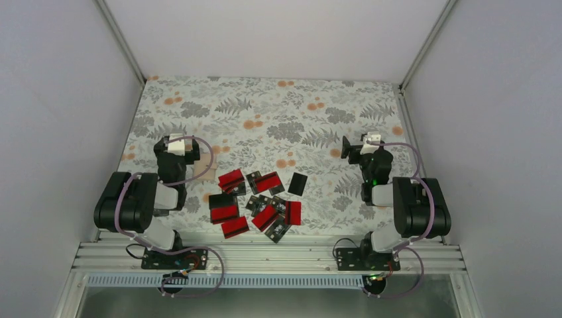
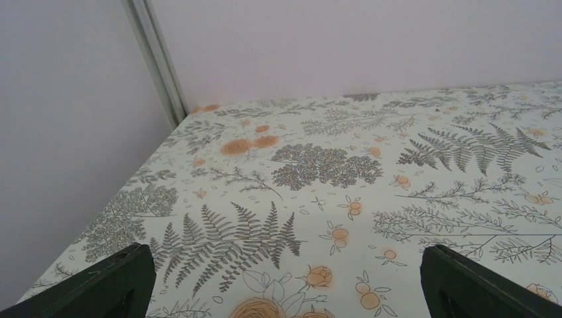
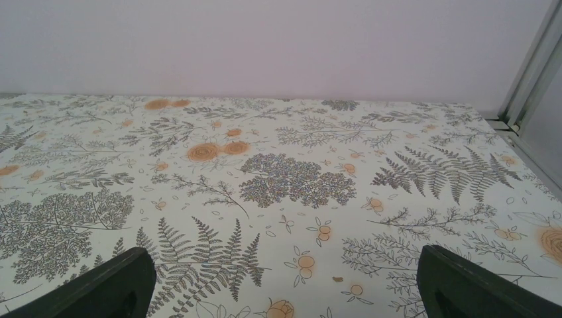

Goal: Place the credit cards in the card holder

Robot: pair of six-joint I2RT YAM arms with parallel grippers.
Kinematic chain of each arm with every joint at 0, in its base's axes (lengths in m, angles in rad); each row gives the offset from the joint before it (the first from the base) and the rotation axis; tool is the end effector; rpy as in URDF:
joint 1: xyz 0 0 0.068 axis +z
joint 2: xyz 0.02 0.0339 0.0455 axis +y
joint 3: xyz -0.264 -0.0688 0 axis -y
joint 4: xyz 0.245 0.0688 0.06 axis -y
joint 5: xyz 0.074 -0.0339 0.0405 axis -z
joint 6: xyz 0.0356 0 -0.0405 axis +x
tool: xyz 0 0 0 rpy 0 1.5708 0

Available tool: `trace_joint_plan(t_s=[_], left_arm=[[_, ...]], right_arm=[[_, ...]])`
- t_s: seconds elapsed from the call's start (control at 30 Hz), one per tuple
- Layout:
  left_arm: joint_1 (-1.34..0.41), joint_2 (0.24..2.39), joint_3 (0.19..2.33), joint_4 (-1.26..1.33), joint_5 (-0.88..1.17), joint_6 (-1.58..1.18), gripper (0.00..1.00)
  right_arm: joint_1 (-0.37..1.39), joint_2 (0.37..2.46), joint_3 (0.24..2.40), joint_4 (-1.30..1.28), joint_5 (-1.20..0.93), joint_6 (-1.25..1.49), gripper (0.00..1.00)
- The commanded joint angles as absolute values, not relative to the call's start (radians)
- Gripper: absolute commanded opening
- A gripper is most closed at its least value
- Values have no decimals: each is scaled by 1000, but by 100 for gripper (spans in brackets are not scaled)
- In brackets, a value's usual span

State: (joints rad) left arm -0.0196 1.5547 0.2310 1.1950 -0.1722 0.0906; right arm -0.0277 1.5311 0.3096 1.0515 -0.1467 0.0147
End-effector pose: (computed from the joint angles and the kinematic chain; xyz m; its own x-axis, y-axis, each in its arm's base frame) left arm 0.2421 0.0014 0.1406 -0.1414 0.0919 -0.9857 -0.1384 0.9841 0.1116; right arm 0.2574 -0.0019 0.1491 -0.1708 0.0193 -0.9851 -0.1141 0.9927 0.0392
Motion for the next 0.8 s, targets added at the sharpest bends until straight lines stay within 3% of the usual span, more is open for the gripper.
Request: trace_joint_plan(t_s=[0.0,0.53,0.6,0.7,0.77], left_arm=[[-17,1549,242,1243,-154,88,100],[-15,1545,238,1248,-152,90,100],[-17,1543,237,1252,-155,90,100],[-23,1490,278,1146,-186,88,100],[-26,1435,375,908,-227,54,100]], right_arm=[[-35,1520,317,1103,-146,0,100],[-36,1516,317,1101,-145,2,100],[-30,1488,362,998,-97,15,100],[-25,1415,427,840,-64,26,100],[-24,1367,453,765,-37,62,100]])
